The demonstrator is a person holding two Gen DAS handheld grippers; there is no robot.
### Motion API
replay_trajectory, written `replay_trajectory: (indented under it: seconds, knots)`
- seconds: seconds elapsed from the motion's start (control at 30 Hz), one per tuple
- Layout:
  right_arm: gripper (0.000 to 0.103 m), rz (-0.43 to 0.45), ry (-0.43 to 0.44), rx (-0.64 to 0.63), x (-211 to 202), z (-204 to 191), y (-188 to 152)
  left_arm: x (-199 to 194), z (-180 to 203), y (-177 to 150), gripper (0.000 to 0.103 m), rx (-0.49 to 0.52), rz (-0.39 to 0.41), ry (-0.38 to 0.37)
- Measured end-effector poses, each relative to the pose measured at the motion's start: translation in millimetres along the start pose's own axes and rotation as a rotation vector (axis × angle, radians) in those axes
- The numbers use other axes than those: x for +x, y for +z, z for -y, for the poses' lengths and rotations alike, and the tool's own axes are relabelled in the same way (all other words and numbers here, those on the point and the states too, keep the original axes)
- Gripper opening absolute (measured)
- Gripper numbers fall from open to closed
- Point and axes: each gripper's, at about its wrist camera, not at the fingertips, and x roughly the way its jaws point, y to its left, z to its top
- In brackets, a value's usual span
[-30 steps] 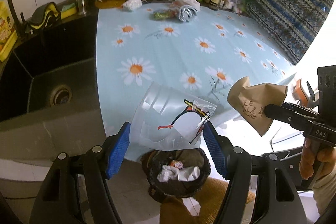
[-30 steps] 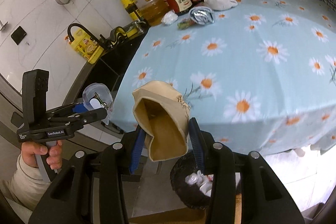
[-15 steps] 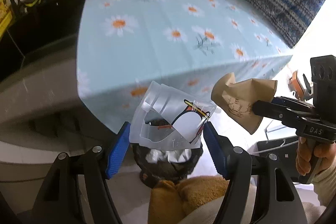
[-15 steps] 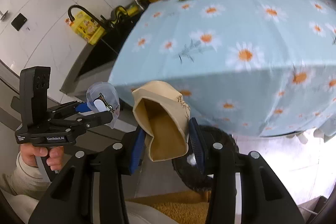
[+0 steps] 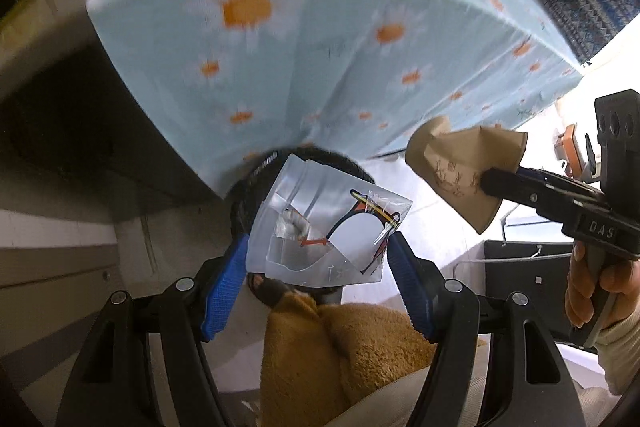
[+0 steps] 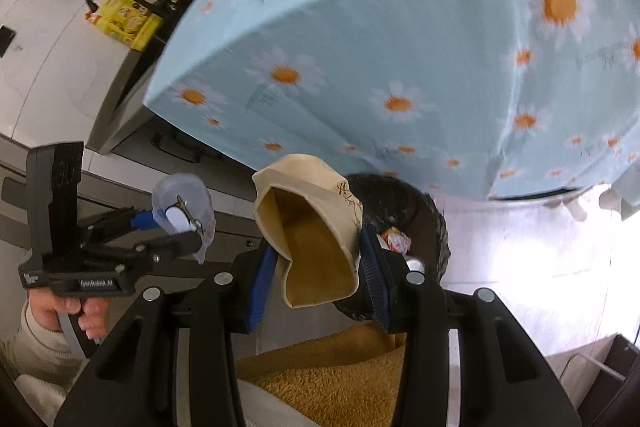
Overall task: Collect trash
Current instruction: 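Carry the paper cone and plastic bag down to the black bin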
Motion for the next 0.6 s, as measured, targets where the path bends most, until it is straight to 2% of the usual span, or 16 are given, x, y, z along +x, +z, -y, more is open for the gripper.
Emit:
replay_trajectory:
  seconds: [0.43, 0.53, 0.6]
  knots:
    - [0.045, -0.071, -0.015, 0.050, 34.7, 12.4, -2.9, 43.8, -7.5, -6.5, 0.068, -0.062, -0.114, -0.031]
    - [0.049, -0.067, -0.026, 0.052, 34.0, 12.3, 2.2, 45.9, -9.1, -2.2, 0.070, -0.082, -0.118, -0.055]
    - [0.053, -0.062, -0.027, 0.062, 33.4, 14.0, 5.9, 49.3, -8.7, 0.9, 0.076, -0.072, -0.135, -0.048]
